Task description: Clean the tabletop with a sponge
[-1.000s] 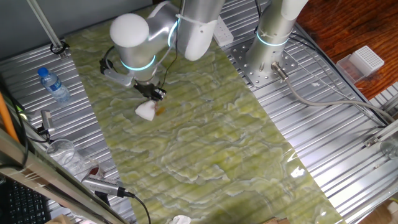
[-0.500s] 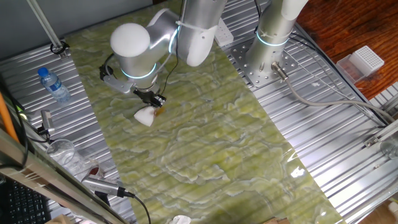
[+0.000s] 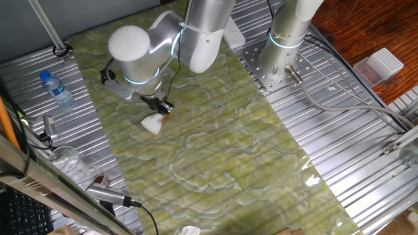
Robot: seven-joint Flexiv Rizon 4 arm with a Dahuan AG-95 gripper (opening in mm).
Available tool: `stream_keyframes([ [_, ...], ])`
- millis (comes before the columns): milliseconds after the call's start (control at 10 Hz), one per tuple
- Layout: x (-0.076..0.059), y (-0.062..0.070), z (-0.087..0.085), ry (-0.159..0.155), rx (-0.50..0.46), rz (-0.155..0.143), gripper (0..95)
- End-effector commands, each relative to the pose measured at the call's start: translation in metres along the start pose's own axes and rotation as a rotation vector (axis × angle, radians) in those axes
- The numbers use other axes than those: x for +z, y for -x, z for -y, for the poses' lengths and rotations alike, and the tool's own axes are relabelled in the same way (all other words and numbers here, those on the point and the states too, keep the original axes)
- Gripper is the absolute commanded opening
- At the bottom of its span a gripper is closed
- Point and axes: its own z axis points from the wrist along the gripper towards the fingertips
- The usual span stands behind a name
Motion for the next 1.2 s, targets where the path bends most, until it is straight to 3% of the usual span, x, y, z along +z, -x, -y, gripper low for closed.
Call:
stream_keyframes([
  [100,0.001,-0.005,0.001,-0.042,-0.044,-0.028,0.0],
  [500,0.002,-0.019,0.007,-0.063,-0.082,-0.064,0.0],
  [1200,0.01,-0.049,0.013,-0.059,-0.113,-0.079,0.0],
])
